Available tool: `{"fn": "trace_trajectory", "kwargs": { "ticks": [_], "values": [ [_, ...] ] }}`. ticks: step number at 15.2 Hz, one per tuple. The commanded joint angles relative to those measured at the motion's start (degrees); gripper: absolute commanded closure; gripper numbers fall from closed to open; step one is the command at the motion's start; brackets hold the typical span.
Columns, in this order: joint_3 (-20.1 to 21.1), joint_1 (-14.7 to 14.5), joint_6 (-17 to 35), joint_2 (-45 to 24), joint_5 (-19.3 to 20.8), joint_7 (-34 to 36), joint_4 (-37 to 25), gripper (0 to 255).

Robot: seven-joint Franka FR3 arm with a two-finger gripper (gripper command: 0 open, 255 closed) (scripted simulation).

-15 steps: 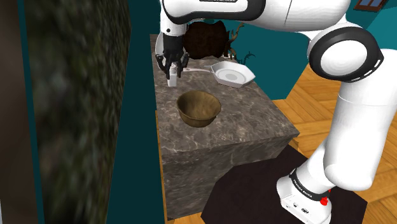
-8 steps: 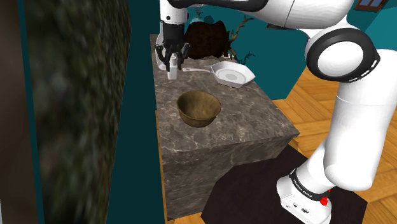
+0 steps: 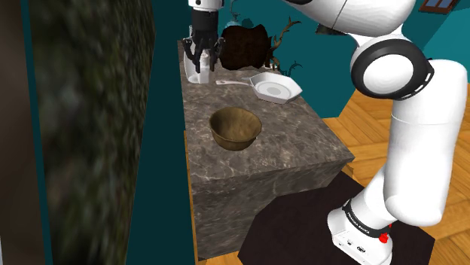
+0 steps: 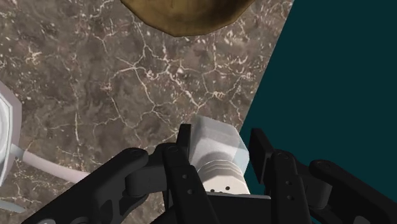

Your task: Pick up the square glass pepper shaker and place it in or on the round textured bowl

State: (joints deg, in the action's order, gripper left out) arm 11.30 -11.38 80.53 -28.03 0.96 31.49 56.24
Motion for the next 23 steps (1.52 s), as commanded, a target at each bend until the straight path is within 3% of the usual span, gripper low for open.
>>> {"fn": "trace_trajectory", "kwargs": {
  "ticks": [1,2,6,13,16,23],
  "values": [
    [0.0,-0.3,-2.5,-1.0,0.2,0.2,-3.4,255],
    [0.0,-0.4,-3.1,-1.4,0.2,0.2,-4.4,255],
    [0.8,1.1,3.6,12.7,-2.2,0.8,16.1,255],
    [1.5,1.2,7.9,30.3,-5.9,1.6,37.6,255],
    [1.8,0.8,8.2,37.5,-7.5,2.1,44.9,255],
    [1.9,0.7,13.7,38.3,-7.8,1.5,51.2,255]
  ]
}}
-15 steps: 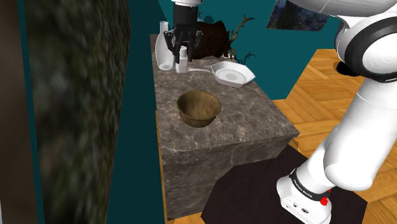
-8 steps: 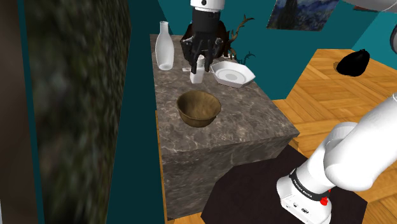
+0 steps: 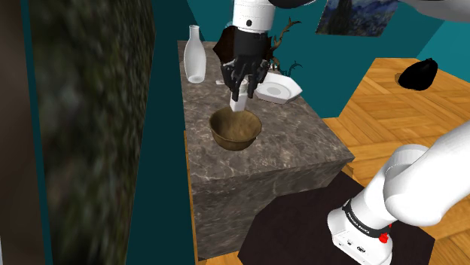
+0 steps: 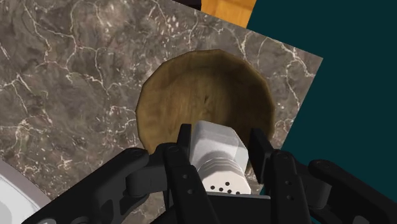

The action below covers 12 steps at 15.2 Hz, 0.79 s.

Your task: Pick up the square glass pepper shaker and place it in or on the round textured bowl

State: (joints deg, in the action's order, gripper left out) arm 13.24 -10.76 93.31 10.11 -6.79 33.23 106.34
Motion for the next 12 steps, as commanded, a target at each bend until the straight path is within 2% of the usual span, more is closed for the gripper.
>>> {"fn": "trace_trajectory", "kwargs": {
  "ticks": [1,9,12],
  "values": [
    [0.0,0.0,1.7,0.3,-0.1,-0.3,1.9,255],
    [0.1,-0.1,7.8,0.4,-0.2,-0.7,8.2,255],
    [0.2,-0.1,8.1,0.4,-0.2,-0.8,8.5,255]
  ]
}}
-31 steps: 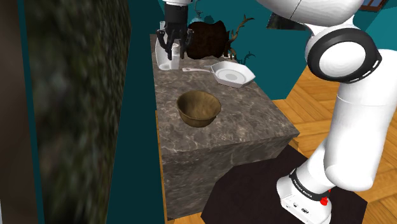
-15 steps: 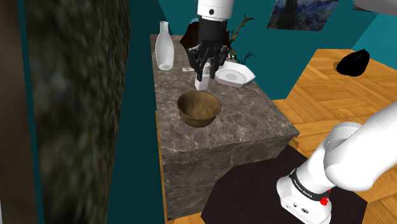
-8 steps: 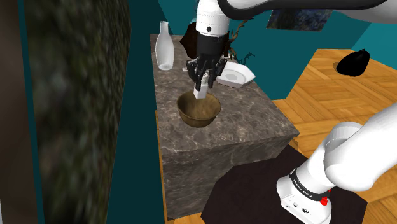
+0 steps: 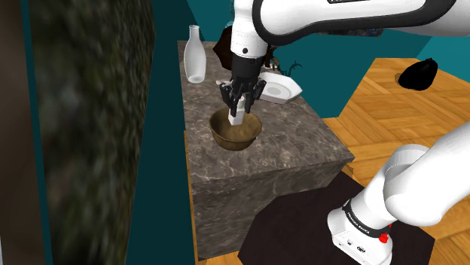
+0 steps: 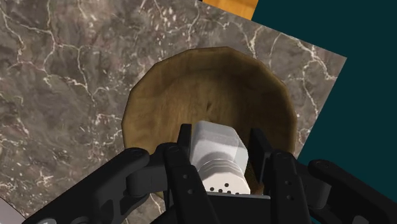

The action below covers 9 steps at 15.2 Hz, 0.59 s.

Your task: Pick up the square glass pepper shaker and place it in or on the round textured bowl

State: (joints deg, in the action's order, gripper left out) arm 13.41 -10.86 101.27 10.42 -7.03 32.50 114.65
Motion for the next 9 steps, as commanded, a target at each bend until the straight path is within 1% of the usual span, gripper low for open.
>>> {"fn": "trace_trajectory", "kwargs": {
  "ticks": [1,5,6,9],
  "values": [
    [0.0,0.0,0.2,0.0,0.0,0.0,0.2,255],
    [0.0,0.0,0.2,0.0,0.0,0.0,0.2,255],
    [0.0,0.0,0.2,0.0,0.0,0.0,0.2,0],
    [0.0,0.0,0.2,0.0,0.0,0.0,0.2,0]
  ]
}}
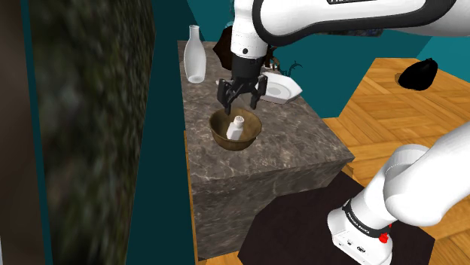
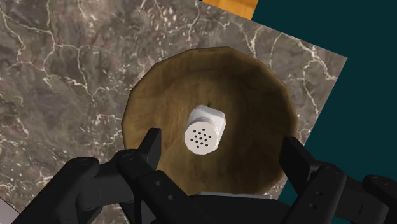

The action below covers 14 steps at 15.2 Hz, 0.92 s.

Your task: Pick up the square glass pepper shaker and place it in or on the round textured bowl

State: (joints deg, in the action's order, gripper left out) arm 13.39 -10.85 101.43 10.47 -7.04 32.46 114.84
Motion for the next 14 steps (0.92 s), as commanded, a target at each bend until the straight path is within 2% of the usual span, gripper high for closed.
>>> {"fn": "trace_trajectory", "kwargs": {
  "ticks": [1,2,6,14],
  "values": [
    [0.0,0.0,0.0,0.0,0.0,0.0,0.0,0],
    [0.0,0.0,0.0,0.0,0.0,0.0,0.0,0],
    [-0.4,0.3,-7.3,-0.7,0.4,0.2,-7.9,0],
    [-0.4,0.3,-7.3,-0.7,0.4,0.2,-7.9,0]
  ]
}}
